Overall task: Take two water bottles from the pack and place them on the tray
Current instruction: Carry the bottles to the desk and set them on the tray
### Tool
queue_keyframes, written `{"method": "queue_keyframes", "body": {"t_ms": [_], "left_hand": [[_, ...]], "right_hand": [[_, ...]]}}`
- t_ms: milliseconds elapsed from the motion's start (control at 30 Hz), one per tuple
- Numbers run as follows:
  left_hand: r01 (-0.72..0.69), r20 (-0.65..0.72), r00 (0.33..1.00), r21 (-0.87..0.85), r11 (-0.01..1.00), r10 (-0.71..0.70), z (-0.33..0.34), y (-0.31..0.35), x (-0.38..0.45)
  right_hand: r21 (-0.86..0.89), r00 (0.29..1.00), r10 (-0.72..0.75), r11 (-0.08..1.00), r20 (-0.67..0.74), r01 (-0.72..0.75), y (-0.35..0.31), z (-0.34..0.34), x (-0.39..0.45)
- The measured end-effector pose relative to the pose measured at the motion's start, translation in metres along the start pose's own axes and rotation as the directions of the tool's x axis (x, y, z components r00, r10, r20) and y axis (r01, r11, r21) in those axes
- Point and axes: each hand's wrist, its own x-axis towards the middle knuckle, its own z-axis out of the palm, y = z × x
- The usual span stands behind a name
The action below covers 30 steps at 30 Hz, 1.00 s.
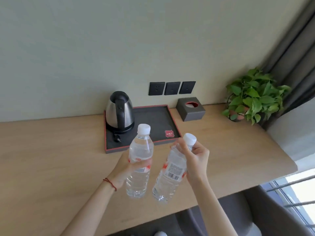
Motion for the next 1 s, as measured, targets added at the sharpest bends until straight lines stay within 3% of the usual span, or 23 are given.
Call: {"method": "queue_keyframes", "body": {"t_ms": [300,467,567,800,1000], "left_hand": [[-0.009,-0.222,0.975,0.055,0.998,0.021,0.05,-0.026,0.019],[0.085,-0.303,0.952,0.145,0.986,-0.038,0.057,-0.055,0.035],[0.142,-0.325,0.942,0.157,0.977,-0.085,0.059,-0.069,0.045],[0.156,-0.376,0.923,0.154,0.976,-0.088,0.062,-0.074,0.074],[0.162,-0.342,0.934,0.136,0.977,-0.107,0.062,-0.078,0.08]], "right_hand": [[-0.122,0.959,0.042,0.993,0.279,-0.008,0.035,-0.036,0.062],[-0.226,0.905,0.086,0.974,0.416,0.011,0.057,-0.047,0.079],[-0.318,0.896,0.122,0.948,0.428,0.023,0.071,-0.052,0.088],[-0.364,0.848,0.078,0.921,0.525,0.141,0.089,-0.058,0.115],[-0.346,0.753,-0.032,0.874,0.658,0.34,0.087,-0.056,0.118]]}}
